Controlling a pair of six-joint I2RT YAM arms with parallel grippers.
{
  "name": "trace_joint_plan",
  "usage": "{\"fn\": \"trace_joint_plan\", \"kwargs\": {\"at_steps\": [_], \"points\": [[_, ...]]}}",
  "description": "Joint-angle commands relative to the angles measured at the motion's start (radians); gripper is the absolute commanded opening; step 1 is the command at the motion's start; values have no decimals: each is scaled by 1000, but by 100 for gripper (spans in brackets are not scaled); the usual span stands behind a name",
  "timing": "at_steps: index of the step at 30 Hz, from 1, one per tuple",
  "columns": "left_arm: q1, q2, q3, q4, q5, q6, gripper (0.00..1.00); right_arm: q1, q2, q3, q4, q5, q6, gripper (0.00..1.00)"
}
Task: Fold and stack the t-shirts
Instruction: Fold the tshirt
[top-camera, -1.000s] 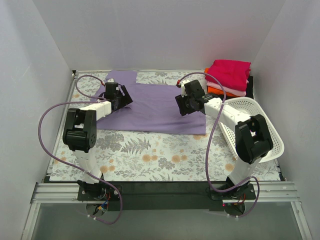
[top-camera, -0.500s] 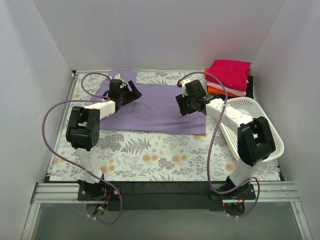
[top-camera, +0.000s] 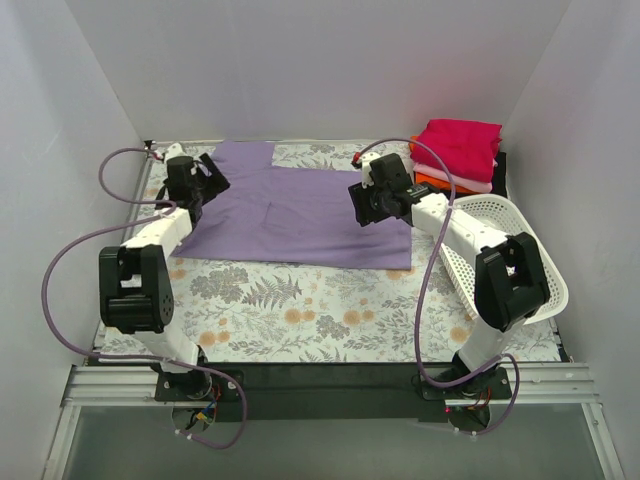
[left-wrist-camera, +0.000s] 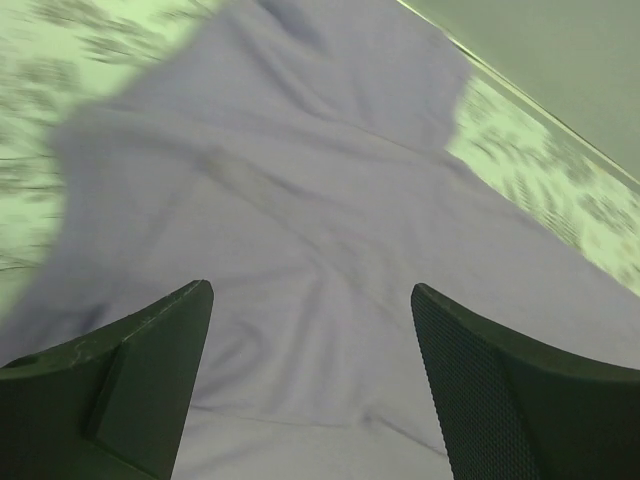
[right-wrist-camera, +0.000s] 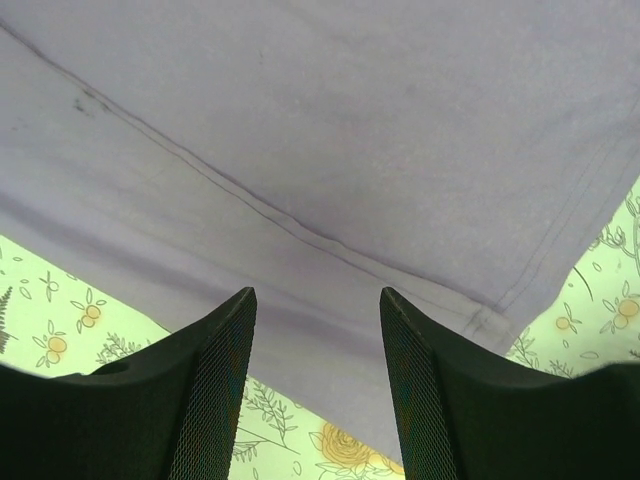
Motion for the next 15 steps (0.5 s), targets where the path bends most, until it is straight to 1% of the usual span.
{"fn": "trace_joint_plan", "kwargs": {"at_steps": [1,3,5,10,15], "points": [[47,-40,-34,-97,-182,66,76,7,40,55,33,-64,-15,48],[71,-22,-29,-86,-171,71,75,7,50,57,39,-82,-16,48],[90,27,12,-112,-142,74,75,7,52,54,41,-84,-19,48],[101,107,40,-136,-142,78,72,7,47,43,45,-64,-19,48],[119,165,77,-175,-173,80,69,7,38,35,45,-52,-19,48]]}}
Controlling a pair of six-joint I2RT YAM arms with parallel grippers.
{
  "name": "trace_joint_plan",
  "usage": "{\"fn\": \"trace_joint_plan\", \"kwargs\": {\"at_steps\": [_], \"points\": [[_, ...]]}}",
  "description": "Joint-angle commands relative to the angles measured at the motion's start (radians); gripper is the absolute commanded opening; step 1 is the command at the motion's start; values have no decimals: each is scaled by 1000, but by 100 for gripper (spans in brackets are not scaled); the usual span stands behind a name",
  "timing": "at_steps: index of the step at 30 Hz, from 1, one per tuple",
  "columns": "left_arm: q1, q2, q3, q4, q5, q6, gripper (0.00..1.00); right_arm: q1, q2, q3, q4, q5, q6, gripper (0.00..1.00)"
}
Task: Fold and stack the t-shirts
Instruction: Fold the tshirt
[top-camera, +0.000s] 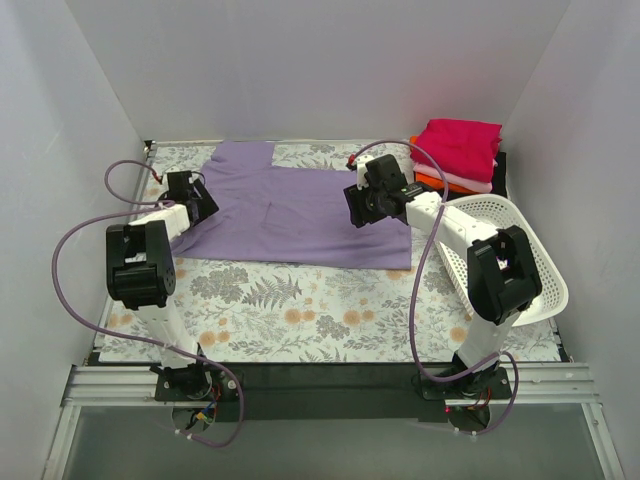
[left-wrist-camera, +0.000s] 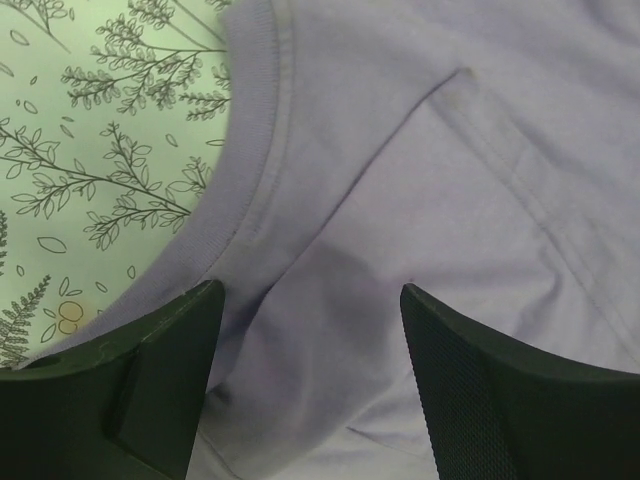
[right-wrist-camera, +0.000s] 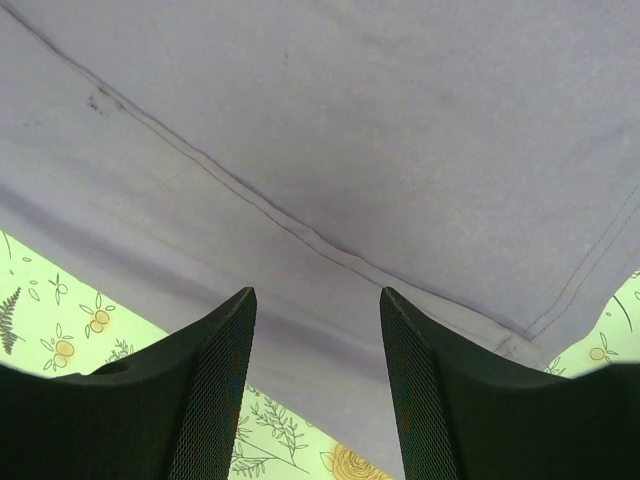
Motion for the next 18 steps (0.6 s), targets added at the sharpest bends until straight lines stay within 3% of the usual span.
{"fn": "trace_joint_plan", "kwargs": {"at_steps": [1,16,17,18], "points": [[19,-8,42,-21,-29,17,65,6,-22,10,27,8,-15,48],[33,51,65,17,-36,54,26,6,-33,-8,28,8,-17,48],[35,56,67,15,-39,54,22,6,-33,-8,28,9,-15,48],[38,64,68,17,-41,54,7,6,-33,-10,28,11,-15,48]]}}
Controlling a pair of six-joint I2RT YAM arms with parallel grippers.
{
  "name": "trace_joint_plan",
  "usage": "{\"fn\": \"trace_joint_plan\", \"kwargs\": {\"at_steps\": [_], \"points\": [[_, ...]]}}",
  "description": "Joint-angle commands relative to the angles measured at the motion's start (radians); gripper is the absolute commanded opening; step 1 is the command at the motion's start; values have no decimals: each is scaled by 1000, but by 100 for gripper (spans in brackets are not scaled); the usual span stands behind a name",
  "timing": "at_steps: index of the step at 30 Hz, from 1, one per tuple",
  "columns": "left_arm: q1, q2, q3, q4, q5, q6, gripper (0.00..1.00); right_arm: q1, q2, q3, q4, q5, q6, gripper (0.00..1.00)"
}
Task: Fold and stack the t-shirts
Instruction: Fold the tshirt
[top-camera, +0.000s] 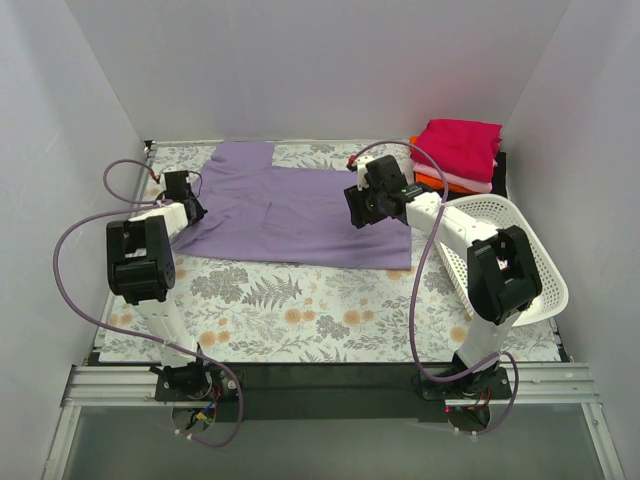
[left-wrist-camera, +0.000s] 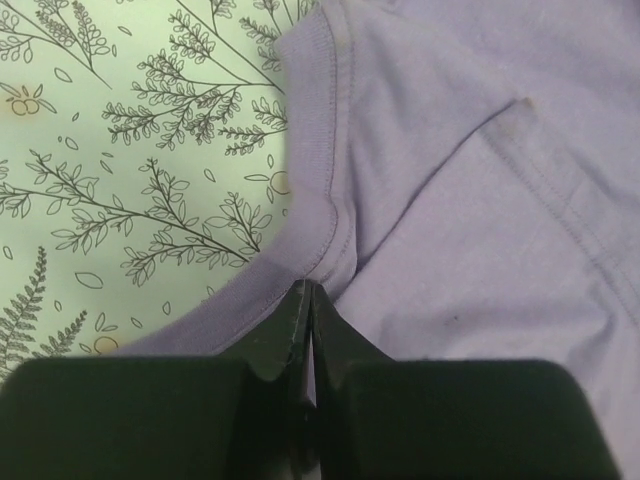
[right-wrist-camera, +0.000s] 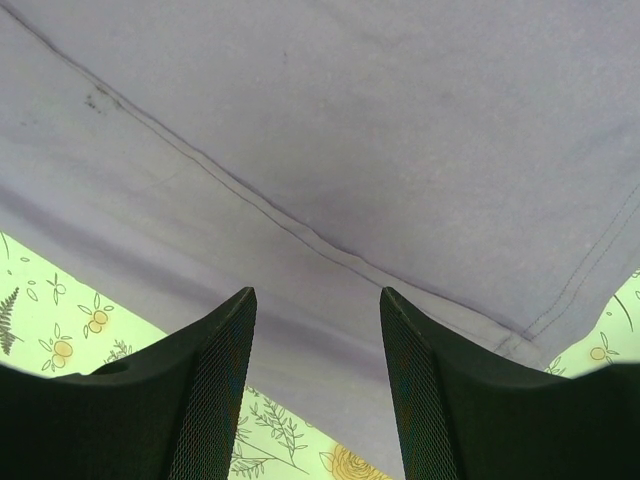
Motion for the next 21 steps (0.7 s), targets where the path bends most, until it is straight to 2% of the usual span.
{"fn": "trace_joint_plan", "kwargs": {"at_steps": [1,15,16,17,19,20,21], "points": [[13,14,35,17,-22,18,2,6,-33,-7,26,10,-17,48],[35,42,65,77,-79,75,1,6,-3,-8,32,8,-15,48],[35,39,66,106,-80,77,4,8,-3,-10,32,7,-14,48],[33,33,66,111,-77,75,17,6,-5,-11,32,12,-10,48],[35,5,60,115,-73,74,32,6,-11,-23,32,13,-7,48],[35,-25,54,120,-74,66,43,6,-11,-28,32,13,0,48],[33,-44,42,126,-77,60,49,6,-16,-39,32,13,2,48]]}}
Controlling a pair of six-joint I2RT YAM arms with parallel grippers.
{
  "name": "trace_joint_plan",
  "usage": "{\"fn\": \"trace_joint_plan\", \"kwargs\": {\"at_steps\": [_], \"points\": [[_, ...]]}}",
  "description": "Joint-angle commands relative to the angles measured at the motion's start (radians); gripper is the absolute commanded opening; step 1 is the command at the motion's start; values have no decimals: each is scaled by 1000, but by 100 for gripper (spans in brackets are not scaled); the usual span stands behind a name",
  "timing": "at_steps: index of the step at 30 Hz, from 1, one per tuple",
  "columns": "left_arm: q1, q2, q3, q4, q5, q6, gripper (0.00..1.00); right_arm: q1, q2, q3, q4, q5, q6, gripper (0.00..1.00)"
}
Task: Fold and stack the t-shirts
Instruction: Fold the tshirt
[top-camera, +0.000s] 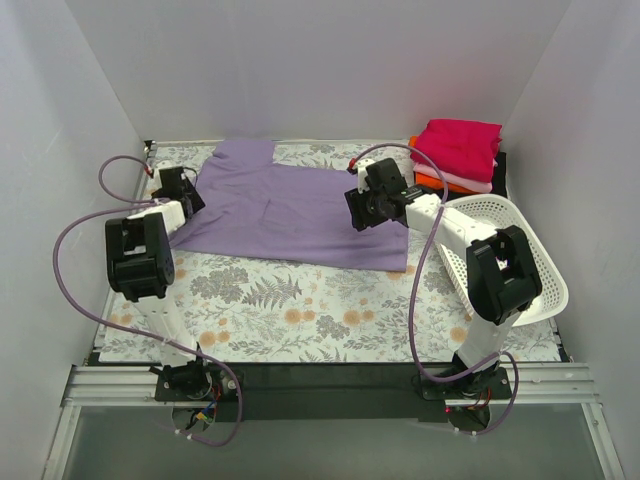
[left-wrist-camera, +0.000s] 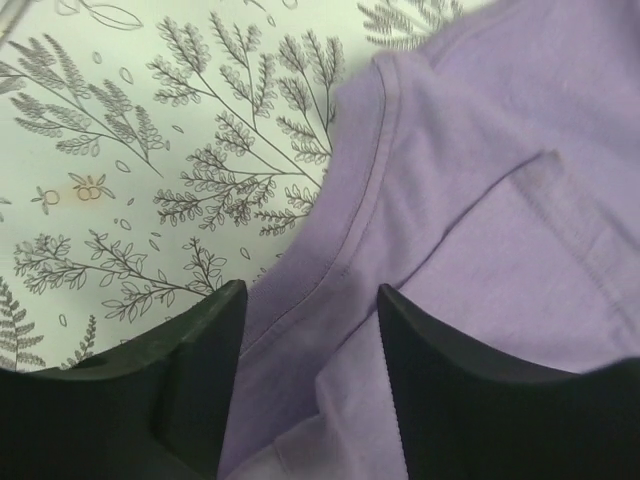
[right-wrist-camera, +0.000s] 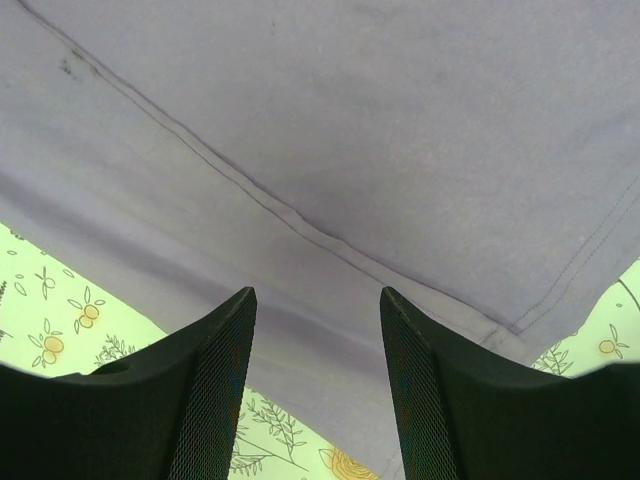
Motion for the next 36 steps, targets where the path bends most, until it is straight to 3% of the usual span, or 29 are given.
{"fn": "trace_joint_plan", "kwargs": {"at_steps": [1,3,10,15,19,23,30,36], "points": [[8,-126,-12,54,-40,-7,53,6,-17,-26,28,9,2,48],[10,-202,-85,94,-52,-20,64,6,-20,-34,28,8,8,48],[20,-365,-286,131,-115,-20,67,6,-23,-13,33,-29,7,48],[47,-465,-447,221,60,15,66,6,-53,-59,68,-60,10,48],[66,-476,-481,275,187,58,66,6,-65,-77,75,-66,11,48],[85,-424,-484,313,215,78,64,6,-98,-94,85,-75,18,48],[90,-399,-480,297,157,66,45,6,-129,-119,86,-55,21,48],[91,-427,-504,303,173,56,38,6,-125,-120,86,-54,24,48]]}}
